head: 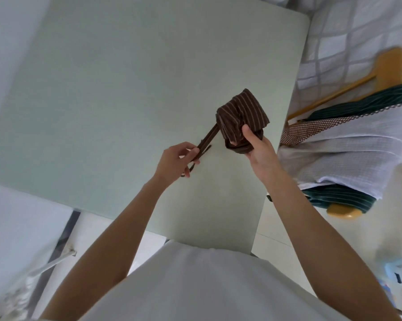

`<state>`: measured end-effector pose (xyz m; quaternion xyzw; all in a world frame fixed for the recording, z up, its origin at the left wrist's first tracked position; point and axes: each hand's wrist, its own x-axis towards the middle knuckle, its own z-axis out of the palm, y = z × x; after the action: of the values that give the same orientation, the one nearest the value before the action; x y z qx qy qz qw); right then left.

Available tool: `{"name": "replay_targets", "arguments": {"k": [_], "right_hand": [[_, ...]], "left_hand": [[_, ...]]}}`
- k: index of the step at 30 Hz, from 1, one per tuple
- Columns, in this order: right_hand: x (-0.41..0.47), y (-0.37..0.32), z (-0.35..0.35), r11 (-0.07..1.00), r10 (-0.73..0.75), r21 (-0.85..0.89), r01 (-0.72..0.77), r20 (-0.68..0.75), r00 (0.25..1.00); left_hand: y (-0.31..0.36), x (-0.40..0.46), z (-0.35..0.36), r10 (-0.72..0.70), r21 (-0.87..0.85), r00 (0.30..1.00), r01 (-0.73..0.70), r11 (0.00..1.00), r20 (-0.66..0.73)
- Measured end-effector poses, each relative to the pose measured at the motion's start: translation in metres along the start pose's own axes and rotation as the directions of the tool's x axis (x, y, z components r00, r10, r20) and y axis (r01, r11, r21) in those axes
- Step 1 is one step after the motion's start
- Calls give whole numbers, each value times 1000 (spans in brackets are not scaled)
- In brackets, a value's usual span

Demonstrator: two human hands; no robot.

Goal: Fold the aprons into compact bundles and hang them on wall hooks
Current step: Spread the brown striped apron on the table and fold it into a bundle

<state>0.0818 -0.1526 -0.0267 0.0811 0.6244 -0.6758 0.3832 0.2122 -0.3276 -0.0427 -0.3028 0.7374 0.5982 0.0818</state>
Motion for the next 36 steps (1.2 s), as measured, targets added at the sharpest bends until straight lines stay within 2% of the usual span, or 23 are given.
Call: {"name": "replay_targets", "arguments": {"k": [2,4,6,8,12,15,17,20,22,23,24,25,26,27,28,29,30,31,32,33,34,36], "right_hand": [[-5,-2,-5,999,5,41,-4,-24,1000],[-10,0,-10,995,-47,-93,44,-29,998],[-21,2,-8,956,-108,-271,112,26,994],[-29,6,-6,919,-154,-354,172,80,985],[-36,6,-1,898,-209,-375,230,95,973],[-39,1,2,835,-269,-468,290,113,957],[-40,-6,4,823,-298,-470,320,122,947],[-40,-19,9,877,-307,-362,315,83,948],[-40,-24,17,914,-295,-284,290,25,955],[-38,-23,22,894,-321,-330,303,0,947],[-37,-22,26,844,-367,-421,331,-5,930],[-35,-20,27,733,-450,-554,394,38,892],[-33,-18,26,530,-542,-701,477,153,826],[-29,-16,21,255,-587,-799,545,320,744],[-24,-14,16,-13,-549,-817,576,487,679],[-22,-15,11,-197,-455,-783,590,606,652],[-19,-15,6,-285,-340,-736,614,676,653],[-20,-17,5,-293,-237,-689,663,724,647],[-23,-20,3,-226,-148,-655,721,755,639],[-29,-24,3,-80,-90,-638,766,770,632],[-38,-30,5,128,-49,-621,773,775,631],[-55,-41,9,543,14,-536,647,776,631]], "left_hand": [[-6,-21,4,-41,125,999,39,991,11],[-17,-37,2,-54,344,997,70,936,-57],[-30,-49,-5,-14,554,988,100,826,-157],[-43,-58,-11,47,671,970,129,730,-238],[-57,-67,-16,48,626,950,163,763,-307],[-53,-73,-13,108,572,953,77,817,-283],[-45,-79,-7,169,561,953,2,828,-253],[-35,-88,4,304,627,924,-98,773,-231],[-27,-92,13,424,702,898,-224,676,-122],[-22,-92,19,483,734,874,-299,609,-44],[-16,-91,22,539,769,842,-364,526,30],[-10,-90,23,593,804,801,-405,436,81],[-1,-89,20,636,833,766,-412,368,98],[8,-87,12,673,857,735,-397,329,82],[17,-83,0,706,873,706,-377,311,54],[26,-79,-15,734,881,678,-367,300,33],[34,-75,-30,746,875,665,-373,308,21],[42,-72,-45,741,855,671,-394,338,17],[49,-69,-58,723,823,691,-422,380,21],[54,-67,-67,705,786,709,-442,432,12],[57,-65,-72,689,739,725,-451,500,-23],[58,-60,-68,592,531,794,-445,721,-139]]}}
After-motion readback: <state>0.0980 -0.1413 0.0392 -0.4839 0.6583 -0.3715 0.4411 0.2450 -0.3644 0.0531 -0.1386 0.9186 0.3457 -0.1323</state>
